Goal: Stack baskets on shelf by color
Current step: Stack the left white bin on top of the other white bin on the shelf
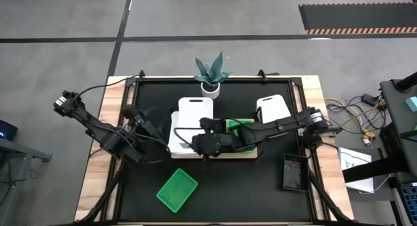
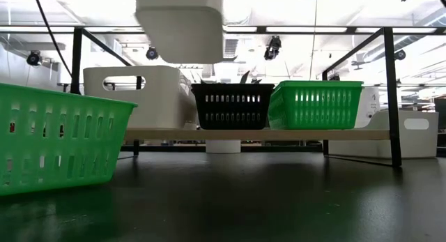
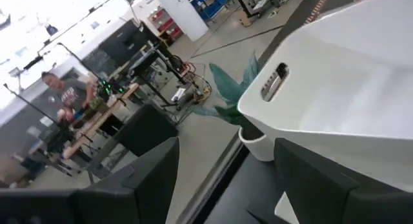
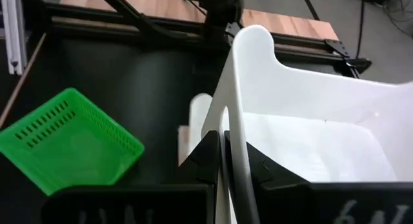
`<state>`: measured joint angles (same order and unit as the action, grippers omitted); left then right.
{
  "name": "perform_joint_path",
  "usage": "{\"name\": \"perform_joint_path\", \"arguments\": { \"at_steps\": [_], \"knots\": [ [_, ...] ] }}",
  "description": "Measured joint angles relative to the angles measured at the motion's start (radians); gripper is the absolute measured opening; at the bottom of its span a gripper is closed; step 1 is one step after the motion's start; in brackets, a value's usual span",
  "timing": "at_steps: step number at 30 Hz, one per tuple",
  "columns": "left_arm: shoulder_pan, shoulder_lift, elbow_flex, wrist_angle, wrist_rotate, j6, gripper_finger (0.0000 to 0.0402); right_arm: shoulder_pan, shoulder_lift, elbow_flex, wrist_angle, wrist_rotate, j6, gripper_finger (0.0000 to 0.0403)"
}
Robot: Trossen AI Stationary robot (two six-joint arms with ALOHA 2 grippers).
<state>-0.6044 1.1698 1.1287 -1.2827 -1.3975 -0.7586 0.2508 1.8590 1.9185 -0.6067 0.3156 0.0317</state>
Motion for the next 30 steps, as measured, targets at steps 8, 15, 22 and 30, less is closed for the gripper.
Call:
{"name": "perform_joint_path", "arguments": {
  "at_steps": [8,15,22,30],
  "knots": [
    [0.000,-0.078,-0.092,0.016,-0.004,-0.044,0.0237,-0.004,0.140,0.132,-0.012,0.000,0.039,0.0012],
    [0.000,-0.093,-0.102,0.019,-0.008,-0.046,0.0238,-0.018,0.204,0.196,-0.034,-0.002,0.049,0.0012],
    [0.000,-0.087,-0.101,0.018,-0.008,-0.046,0.0238,-0.036,0.206,0.195,-0.032,-0.030,0.046,0.0012],
    [-0.001,-0.086,-0.103,0.018,-0.007,-0.043,0.0238,-0.047,0.206,0.162,0.039,-0.071,0.033,0.0012]
  ]
}}
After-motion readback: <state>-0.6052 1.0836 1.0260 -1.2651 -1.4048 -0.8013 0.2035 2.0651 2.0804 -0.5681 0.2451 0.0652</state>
